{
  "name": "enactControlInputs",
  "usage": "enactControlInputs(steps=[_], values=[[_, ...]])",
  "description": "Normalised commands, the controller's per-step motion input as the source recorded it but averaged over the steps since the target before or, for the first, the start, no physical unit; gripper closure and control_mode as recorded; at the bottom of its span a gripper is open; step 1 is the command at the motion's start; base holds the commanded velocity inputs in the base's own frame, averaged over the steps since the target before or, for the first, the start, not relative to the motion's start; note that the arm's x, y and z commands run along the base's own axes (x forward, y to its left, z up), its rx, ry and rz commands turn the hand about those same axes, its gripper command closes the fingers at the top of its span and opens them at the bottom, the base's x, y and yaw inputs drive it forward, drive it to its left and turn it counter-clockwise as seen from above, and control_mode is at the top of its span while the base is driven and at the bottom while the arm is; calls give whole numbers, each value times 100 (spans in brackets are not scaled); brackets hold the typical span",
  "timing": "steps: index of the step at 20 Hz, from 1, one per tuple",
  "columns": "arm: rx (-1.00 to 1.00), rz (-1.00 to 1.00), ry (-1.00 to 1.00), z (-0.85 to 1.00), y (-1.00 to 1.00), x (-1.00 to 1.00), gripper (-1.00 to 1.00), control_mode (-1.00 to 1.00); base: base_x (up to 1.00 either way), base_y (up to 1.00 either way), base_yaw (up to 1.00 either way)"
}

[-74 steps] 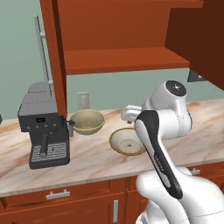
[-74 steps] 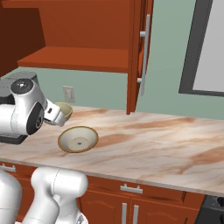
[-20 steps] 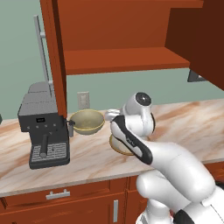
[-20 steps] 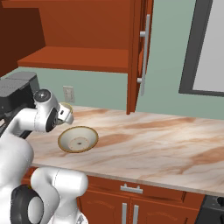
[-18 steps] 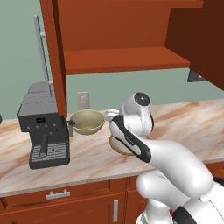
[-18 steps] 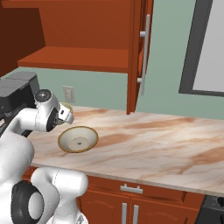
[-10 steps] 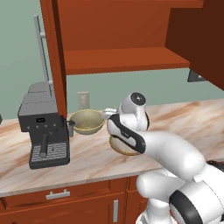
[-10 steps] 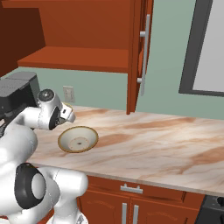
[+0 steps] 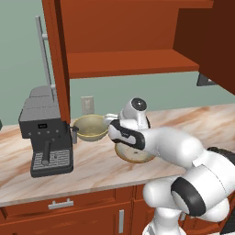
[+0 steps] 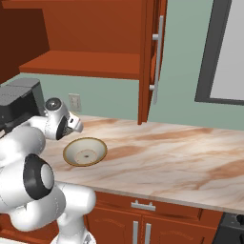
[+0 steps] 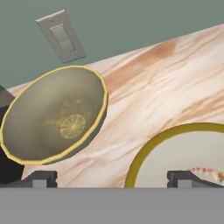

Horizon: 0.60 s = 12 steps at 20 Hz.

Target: Open the cabinet. Pick the bowls from the counter and place them in the cabinet. Then close the cabinet.

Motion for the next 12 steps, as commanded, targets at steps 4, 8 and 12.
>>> enactControlInputs(steps=[4,8,12], values=[[0,0,0,-16,6,30,-100,-100,0,0,0],[0,0,0,-19,12,30,-100,-100,0,0,0],[0,0,0,-23,10,27,-100,-100,0,0,0]])
